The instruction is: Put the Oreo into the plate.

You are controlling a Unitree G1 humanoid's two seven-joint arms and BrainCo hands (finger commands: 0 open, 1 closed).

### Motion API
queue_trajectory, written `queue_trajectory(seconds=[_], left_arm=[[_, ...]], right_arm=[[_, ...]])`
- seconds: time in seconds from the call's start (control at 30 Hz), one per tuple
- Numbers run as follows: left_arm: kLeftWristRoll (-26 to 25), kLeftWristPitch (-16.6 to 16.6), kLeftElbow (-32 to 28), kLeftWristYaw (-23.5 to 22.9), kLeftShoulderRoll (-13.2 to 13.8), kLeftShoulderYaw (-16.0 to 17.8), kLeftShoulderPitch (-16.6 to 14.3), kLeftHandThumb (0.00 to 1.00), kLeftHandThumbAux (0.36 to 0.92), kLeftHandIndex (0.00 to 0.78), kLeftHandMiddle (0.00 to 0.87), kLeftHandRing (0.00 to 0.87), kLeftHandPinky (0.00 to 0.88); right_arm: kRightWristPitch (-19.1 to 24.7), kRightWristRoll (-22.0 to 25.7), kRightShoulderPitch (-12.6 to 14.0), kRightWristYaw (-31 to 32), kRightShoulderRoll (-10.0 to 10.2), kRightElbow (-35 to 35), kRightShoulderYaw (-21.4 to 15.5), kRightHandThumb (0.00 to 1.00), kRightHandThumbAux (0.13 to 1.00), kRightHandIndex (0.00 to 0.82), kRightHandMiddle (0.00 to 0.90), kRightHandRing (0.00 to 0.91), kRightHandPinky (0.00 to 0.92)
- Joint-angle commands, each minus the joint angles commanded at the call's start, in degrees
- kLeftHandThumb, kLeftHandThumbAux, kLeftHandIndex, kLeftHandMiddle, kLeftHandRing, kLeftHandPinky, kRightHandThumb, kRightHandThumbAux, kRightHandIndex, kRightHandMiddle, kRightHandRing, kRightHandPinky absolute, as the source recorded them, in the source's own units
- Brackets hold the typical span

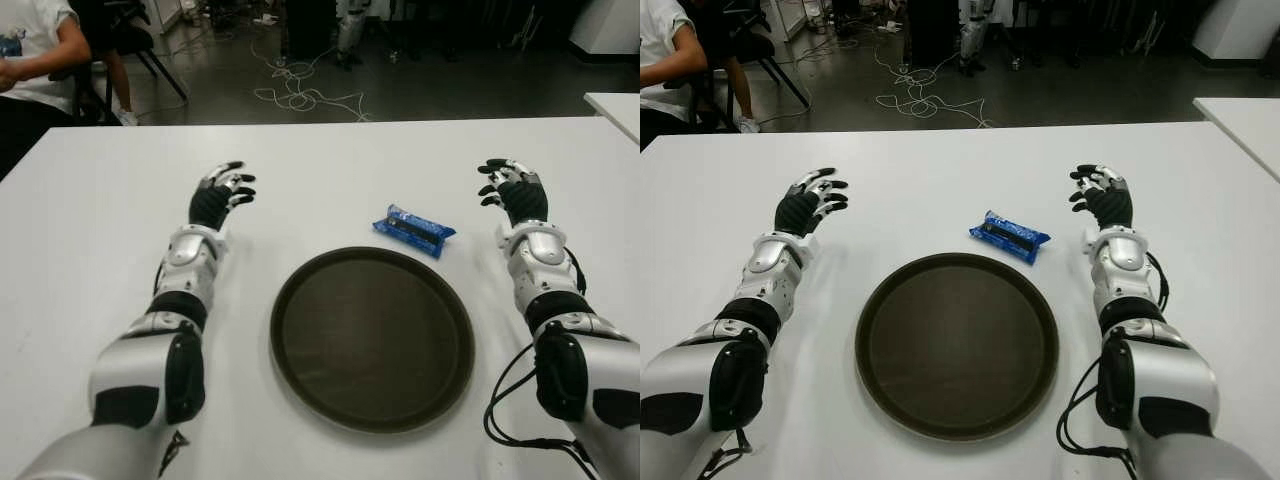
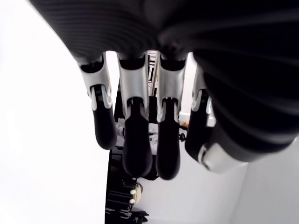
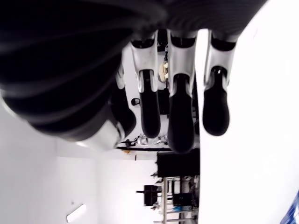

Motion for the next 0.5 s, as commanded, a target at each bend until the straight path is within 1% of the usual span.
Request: queue_trajectory(seconds=[0.07,0.23,0.4,0.5], left_arm=[[-0.01,0.09,0.06,0.77,0.22,0.18,-0.21,0.366,0.519,0.128,0.221,0.246,0.281],[-0.32,0.58,0.60,2.22,0.94,0.98,-0.95,0.347,0.525,0.112,0.197,0.216,0.251],[-0.17,1.16,1.17,4.15,1.55,1.35,-1.89,0.320,0.535,0.109,0.190,0.209,0.242],[-0.02,1.30,1.31,5.24,1.66,1.37,-2.32,0.304,0.530,0.115,0.194,0.213,0.240]], right_arm=[[0.26,-0.41,-0.05,-0.21,-0.08,0.07,0.40,0.680,0.720,0.426,0.550,0.552,0.541],[0.55,-1.29,-0.06,-0.63,-0.08,0.31,1.10,0.678,0.722,0.424,0.540,0.536,0.517],[0.87,-2.31,-0.09,-0.96,-0.08,0.68,2.19,0.676,0.722,0.421,0.526,0.524,0.511],[1.09,-2.78,-0.24,-1.20,-0.07,0.86,2.66,0.675,0.722,0.419,0.516,0.518,0.506]])
